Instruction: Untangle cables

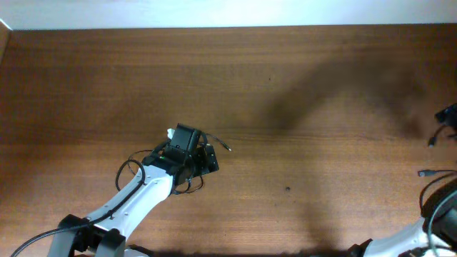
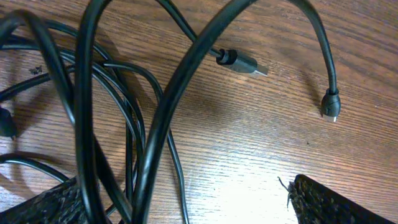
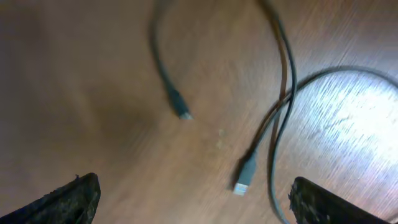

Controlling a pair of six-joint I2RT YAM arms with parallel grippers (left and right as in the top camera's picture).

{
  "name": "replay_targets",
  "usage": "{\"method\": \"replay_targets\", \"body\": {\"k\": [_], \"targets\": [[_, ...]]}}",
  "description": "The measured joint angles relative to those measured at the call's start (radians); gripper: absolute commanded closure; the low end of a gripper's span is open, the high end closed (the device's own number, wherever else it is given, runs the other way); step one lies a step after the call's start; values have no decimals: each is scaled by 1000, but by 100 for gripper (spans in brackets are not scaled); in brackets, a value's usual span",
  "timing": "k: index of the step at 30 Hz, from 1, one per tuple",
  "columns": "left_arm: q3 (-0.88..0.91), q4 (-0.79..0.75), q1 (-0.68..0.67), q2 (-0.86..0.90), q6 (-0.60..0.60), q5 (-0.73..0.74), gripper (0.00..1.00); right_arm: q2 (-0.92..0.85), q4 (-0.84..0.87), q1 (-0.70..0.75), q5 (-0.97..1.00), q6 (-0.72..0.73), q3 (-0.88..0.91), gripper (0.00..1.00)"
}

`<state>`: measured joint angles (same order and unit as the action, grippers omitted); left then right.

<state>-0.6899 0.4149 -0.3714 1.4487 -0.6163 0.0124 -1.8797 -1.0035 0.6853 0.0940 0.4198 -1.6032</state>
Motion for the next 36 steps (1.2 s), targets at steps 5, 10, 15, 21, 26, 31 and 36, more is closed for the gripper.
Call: {"method": "replay_targets", "body": {"k": [5,10,15,21,26,31,36], "targets": [[0,-1,0,0,0,0,1,221,-183,-131,-7,0,-88,1],[0,0,0,1,0,0,1,401,-396,-31,179,179,-3,96],[0,-3,0,1,0,0,1,372,-133,252,364,337,510,96],[0,0,0,1,0,0,1,375,8,334,151,352,603,96],[0,0,0,1,0,0,1,382,144,325,103,611,804,96],[0,0,0,1,0,0,1,369,219,215,249,657,804,96],[0,0,0,1,0,0,1,202,306,97,347,657,801,96]]}}
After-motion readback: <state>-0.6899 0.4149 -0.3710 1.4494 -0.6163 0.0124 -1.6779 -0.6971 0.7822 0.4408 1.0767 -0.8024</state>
